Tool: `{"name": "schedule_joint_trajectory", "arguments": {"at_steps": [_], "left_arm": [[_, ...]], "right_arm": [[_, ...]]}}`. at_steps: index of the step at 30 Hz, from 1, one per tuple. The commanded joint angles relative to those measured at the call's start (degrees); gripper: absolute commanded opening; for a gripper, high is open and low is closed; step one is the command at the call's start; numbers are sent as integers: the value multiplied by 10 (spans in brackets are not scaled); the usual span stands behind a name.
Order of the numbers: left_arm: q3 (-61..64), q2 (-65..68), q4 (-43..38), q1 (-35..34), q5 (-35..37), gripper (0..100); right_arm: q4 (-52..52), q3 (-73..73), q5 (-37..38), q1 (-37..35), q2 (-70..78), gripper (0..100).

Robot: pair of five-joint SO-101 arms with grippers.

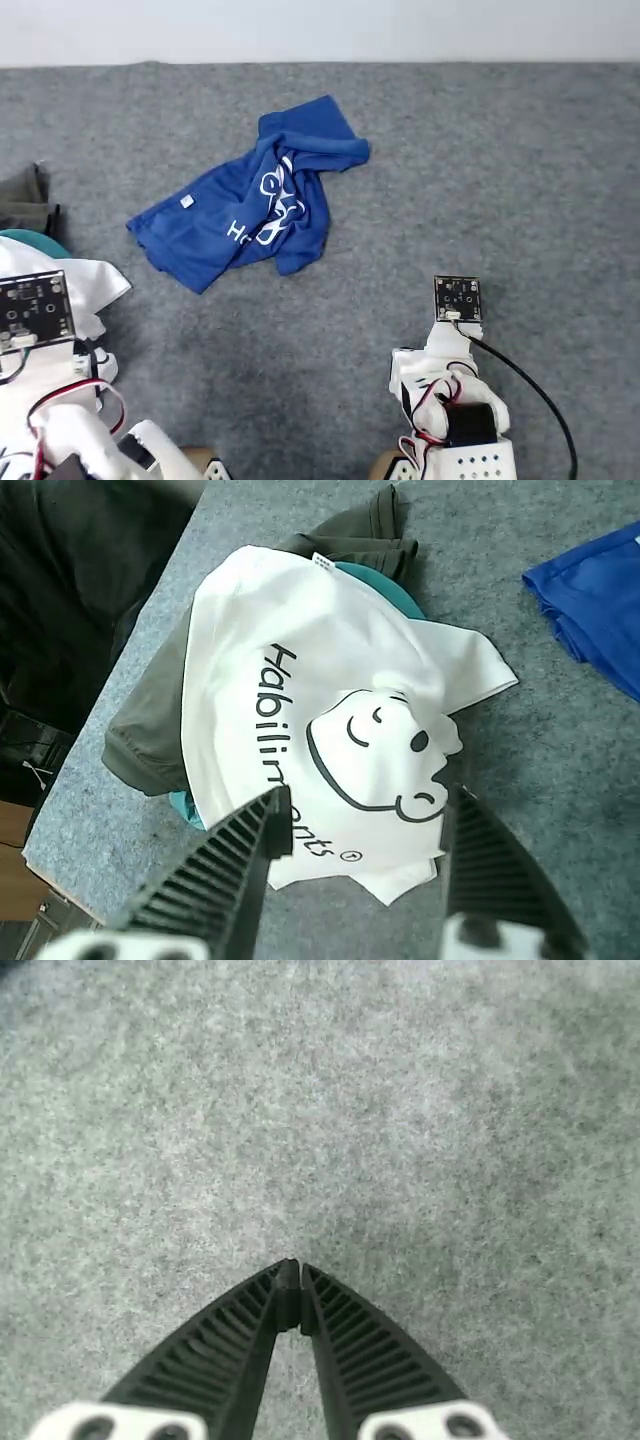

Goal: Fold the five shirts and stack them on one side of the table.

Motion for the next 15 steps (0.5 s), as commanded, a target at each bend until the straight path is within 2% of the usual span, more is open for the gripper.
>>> {"name": "schedule_joint_trajectory", "arguments": {"at_steps": [1, 8, 12, 15], "left_arm": [[-13, 16, 11, 2, 24, 242], [36, 17, 11, 17, 34, 212], [49, 25, 10, 116, 42, 137], [47, 87, 4, 207, 76, 102]], "right_arm": [[3, 7, -4, -6, -7, 9], [3, 7, -5, -4, -7, 9], [2, 7, -5, -10, -7, 9], [3, 7, -4, -65, -7, 9]]}}
